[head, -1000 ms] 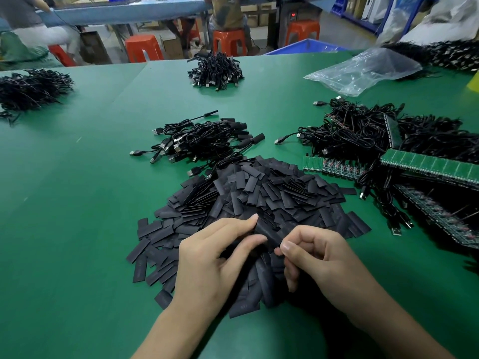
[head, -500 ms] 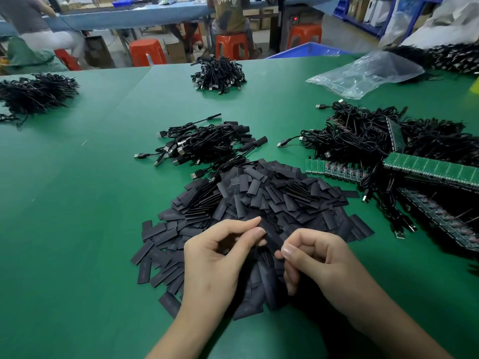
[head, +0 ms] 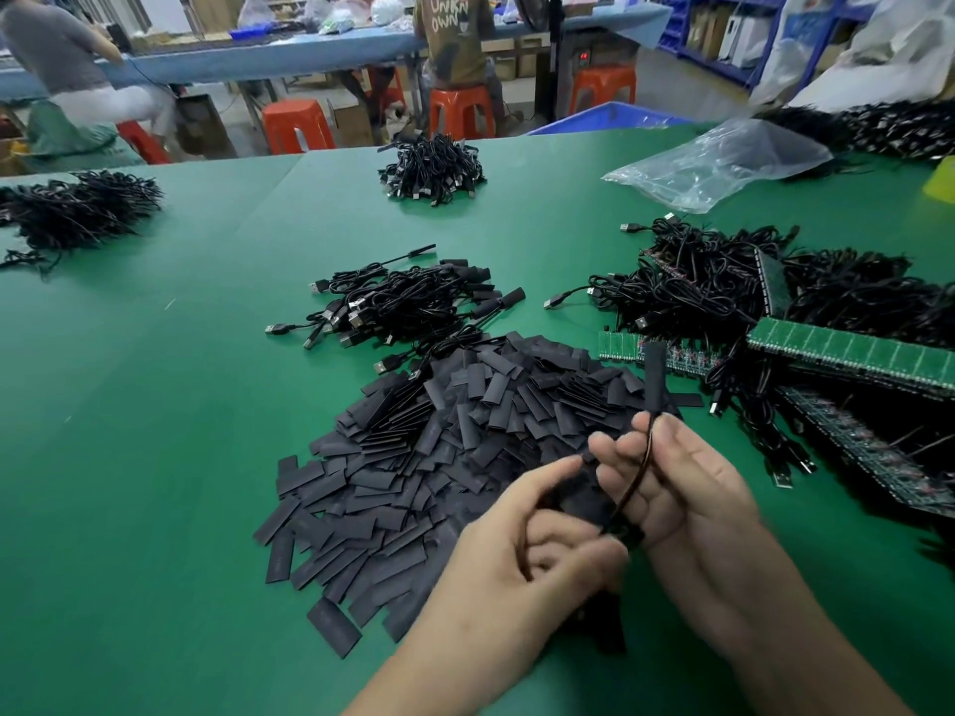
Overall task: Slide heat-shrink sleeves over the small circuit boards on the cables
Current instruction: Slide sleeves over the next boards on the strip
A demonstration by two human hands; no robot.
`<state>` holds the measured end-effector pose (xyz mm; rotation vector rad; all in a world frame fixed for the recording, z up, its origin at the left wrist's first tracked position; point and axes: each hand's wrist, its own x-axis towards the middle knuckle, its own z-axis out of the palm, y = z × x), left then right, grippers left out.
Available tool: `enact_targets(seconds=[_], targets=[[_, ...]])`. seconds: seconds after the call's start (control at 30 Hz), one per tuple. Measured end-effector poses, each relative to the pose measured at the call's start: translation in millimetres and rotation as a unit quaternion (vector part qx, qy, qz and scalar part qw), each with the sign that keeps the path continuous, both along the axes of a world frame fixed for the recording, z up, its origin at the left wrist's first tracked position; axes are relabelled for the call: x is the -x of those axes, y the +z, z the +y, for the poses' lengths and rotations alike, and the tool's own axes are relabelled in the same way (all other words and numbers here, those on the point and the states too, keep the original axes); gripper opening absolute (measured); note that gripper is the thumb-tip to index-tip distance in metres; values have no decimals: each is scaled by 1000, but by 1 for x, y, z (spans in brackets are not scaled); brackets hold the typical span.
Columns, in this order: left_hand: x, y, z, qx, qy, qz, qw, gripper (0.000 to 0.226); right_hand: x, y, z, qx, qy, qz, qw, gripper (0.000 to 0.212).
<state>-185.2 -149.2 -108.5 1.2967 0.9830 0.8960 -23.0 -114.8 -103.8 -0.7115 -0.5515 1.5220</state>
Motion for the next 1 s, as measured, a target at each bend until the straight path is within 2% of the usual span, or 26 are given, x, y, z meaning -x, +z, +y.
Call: enact_targets(seconds=[0.1, 0.17, 0.23, 0.3, 0.37, 0.47, 0.6, 0.77, 0.87, 0.93, 1.0], targets=[[2, 8, 3, 6, -61, 35, 998, 25, -1, -4, 2, -25, -22, -32, 999, 20], [11, 17, 13, -31, -47, 78, 995, 12, -3, -5, 3, -38, -14, -70, 997, 24], [27, 32, 32, -101, 0, 148, 984, 12, -3, -4, 4, -44, -4, -122, 992, 35], [46, 49, 61, -186, 62, 252, 947, 13, -4, -3, 4, -46, 4, -163, 986, 45], [64, 62, 99, -230, 127, 357, 897, 19, -3, -2, 3, -51, 9, -189, 981, 46], [88, 73, 159, -234, 190, 482, 823, 31, -2, -1, 0, -53, 11, -208, 977, 42], [111, 80, 224, -200, 200, 580, 764, 36, -2, 1, 0, -60, 16, -218, 974, 40], [115, 81, 254, -193, 188, 643, 717, 44, -4, 0, 1, -61, 14, -216, 974, 46], [98, 79, 240, -247, 207, 642, 696, 50, -6, -1, 1, -63, 11, -210, 976, 48], [65, 76, 218, -306, 186, 598, 717, 46, -5, -2, 1, -60, 2, -207, 976, 42], [24, 70, 192, -350, 122, 551, 748, 41, -4, -3, 1, -57, -19, -208, 976, 34]])
